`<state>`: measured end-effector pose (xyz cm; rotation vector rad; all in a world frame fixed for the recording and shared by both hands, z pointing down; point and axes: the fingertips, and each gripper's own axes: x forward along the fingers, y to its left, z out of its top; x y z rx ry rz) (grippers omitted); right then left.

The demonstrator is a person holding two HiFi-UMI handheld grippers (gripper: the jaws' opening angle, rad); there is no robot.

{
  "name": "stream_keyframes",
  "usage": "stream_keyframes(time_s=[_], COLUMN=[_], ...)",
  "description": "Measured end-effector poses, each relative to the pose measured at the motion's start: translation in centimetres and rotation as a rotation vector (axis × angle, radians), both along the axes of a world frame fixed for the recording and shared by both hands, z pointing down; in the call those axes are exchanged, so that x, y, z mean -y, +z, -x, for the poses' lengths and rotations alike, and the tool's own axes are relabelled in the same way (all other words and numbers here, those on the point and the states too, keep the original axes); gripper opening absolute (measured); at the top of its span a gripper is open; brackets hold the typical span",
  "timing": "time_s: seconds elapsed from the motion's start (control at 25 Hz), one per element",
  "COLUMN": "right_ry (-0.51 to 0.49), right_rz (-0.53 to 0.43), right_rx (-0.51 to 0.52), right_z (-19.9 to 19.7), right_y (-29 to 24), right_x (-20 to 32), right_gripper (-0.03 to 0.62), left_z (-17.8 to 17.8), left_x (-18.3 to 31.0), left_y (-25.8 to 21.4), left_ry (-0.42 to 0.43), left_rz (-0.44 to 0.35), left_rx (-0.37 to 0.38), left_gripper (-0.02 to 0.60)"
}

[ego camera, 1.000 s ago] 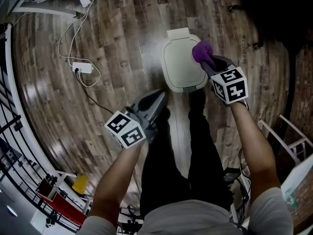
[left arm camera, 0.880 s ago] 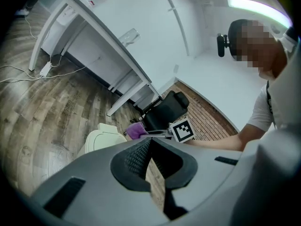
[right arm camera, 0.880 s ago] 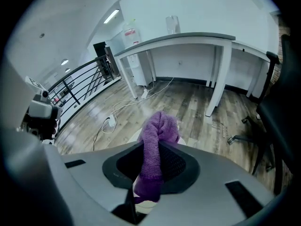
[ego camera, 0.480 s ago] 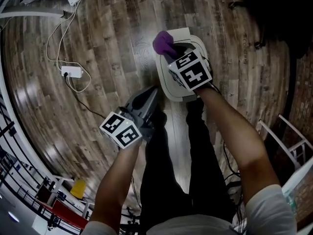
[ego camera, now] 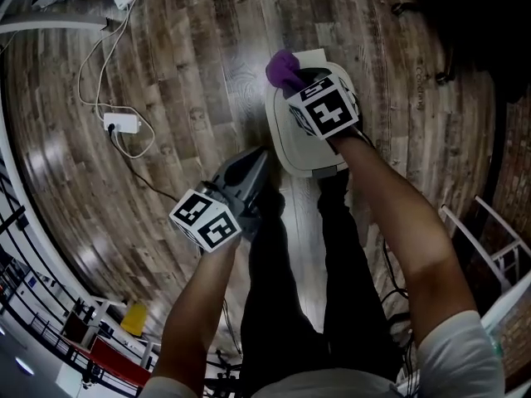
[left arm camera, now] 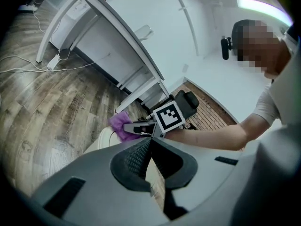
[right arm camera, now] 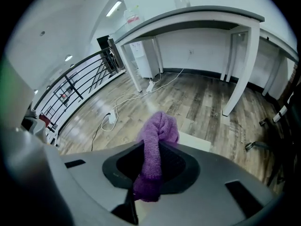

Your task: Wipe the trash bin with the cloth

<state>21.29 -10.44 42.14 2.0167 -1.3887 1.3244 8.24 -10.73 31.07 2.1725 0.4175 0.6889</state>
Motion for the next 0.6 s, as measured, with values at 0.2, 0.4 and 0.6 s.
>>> stream_keyframes(time_s=[0.2, 0.4, 0.6], right_ry=[0.028, 0.073, 0.122], right_rz=[0.015, 0.025, 0.07], right_rx=[-0.02, -0.03, -0.064], right_z=[-1.6, -3.0, -4.9], right_y=[0.0, 0.2, 0.3], right_x=[-2.4, -4.8, -8.6], right_gripper=[0.08, 0.08, 0.08], left_z=[-0.5, -1.1, -1.4], left_x=[-1.5, -3.1, -4.2], left_y=[0.3, 0.3, 0.3], left_ry=[0.033, 0.061, 0.076], left_rz=[-0.014, -0.018, -0.022], left_rx=[0.003, -0.002, -0.003], left_gripper=[0.003, 0.005, 0.004])
